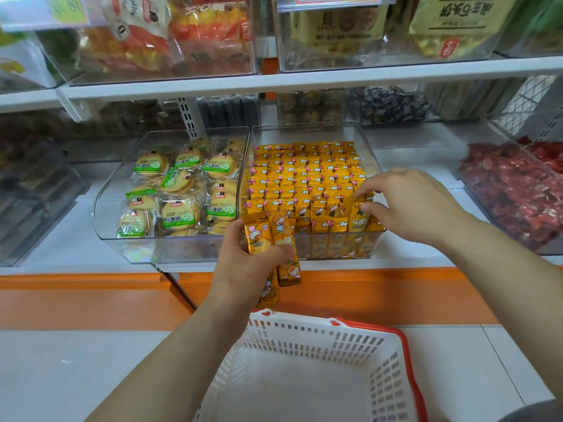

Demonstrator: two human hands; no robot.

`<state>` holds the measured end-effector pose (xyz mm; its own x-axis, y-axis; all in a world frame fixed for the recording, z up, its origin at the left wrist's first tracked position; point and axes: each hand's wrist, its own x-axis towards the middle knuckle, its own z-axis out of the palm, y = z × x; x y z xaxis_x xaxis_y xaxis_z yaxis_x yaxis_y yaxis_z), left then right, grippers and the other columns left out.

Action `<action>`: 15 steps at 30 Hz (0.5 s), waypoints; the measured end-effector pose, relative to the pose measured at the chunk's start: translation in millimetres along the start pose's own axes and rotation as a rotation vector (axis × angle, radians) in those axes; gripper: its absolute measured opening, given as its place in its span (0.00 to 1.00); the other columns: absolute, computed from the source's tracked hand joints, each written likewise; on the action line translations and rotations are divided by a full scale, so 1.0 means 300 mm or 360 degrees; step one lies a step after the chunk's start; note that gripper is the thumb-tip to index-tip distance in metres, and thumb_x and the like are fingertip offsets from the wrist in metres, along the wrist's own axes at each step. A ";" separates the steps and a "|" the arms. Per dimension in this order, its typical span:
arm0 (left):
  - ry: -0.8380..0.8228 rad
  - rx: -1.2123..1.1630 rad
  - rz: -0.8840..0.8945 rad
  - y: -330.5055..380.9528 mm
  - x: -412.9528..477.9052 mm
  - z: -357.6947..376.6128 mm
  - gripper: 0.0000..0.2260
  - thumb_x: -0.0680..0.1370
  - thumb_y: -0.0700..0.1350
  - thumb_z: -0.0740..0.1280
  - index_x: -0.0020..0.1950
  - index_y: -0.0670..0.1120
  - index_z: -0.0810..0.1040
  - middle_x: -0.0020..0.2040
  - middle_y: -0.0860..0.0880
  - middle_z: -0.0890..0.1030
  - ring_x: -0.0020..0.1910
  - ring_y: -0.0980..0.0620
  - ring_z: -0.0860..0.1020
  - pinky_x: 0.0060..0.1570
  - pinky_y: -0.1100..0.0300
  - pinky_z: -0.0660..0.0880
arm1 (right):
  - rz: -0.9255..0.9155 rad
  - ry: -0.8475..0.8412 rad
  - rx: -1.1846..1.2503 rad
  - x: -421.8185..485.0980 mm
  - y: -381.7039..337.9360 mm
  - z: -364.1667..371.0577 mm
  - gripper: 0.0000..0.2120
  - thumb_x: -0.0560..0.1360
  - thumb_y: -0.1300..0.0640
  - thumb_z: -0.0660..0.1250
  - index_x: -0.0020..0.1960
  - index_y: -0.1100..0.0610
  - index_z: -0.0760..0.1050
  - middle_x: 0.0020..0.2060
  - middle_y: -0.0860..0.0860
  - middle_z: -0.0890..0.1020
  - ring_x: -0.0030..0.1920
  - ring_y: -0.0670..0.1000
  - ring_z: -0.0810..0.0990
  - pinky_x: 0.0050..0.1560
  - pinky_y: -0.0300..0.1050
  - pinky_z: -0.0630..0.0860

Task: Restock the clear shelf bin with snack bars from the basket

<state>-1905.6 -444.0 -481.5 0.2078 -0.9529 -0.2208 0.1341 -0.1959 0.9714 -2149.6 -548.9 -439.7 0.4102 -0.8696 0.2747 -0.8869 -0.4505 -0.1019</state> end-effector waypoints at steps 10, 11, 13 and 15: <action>-0.0011 0.0013 -0.0011 -0.010 -0.002 0.014 0.26 0.72 0.39 0.79 0.63 0.56 0.74 0.51 0.48 0.87 0.47 0.43 0.87 0.47 0.39 0.84 | 0.0000 -0.0493 0.0031 0.093 0.024 0.059 0.21 0.83 0.50 0.53 0.75 0.49 0.66 0.59 0.56 0.80 0.65 0.57 0.74 0.67 0.53 0.64; -0.0011 0.0013 -0.0016 -0.009 -0.002 0.013 0.25 0.72 0.39 0.79 0.63 0.57 0.74 0.51 0.48 0.87 0.47 0.44 0.87 0.47 0.39 0.84 | 0.0024 -0.0547 0.0060 0.099 0.026 0.057 0.21 0.83 0.49 0.53 0.75 0.48 0.65 0.60 0.56 0.80 0.66 0.56 0.72 0.68 0.53 0.62; -0.0006 0.0016 -0.0016 -0.006 -0.005 0.009 0.25 0.71 0.39 0.79 0.63 0.57 0.74 0.51 0.49 0.87 0.47 0.44 0.87 0.48 0.39 0.84 | 0.0054 -0.0607 0.0107 0.105 0.022 0.059 0.21 0.82 0.48 0.54 0.75 0.47 0.65 0.57 0.53 0.79 0.67 0.56 0.70 0.66 0.52 0.61; 0.0001 0.0024 -0.0011 -0.004 -0.003 0.004 0.26 0.72 0.39 0.79 0.63 0.57 0.74 0.52 0.48 0.87 0.48 0.44 0.87 0.48 0.39 0.84 | 0.0062 -0.0612 0.0131 0.106 0.015 0.063 0.21 0.82 0.47 0.55 0.74 0.48 0.65 0.47 0.48 0.76 0.61 0.57 0.71 0.57 0.49 0.64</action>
<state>-1907.1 -443.2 -482.4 0.2075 -0.9514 -0.2277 0.1211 -0.2060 0.9710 -2136.5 -582.3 -449.6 0.4401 -0.8915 -0.1073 -0.8898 -0.4169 -0.1857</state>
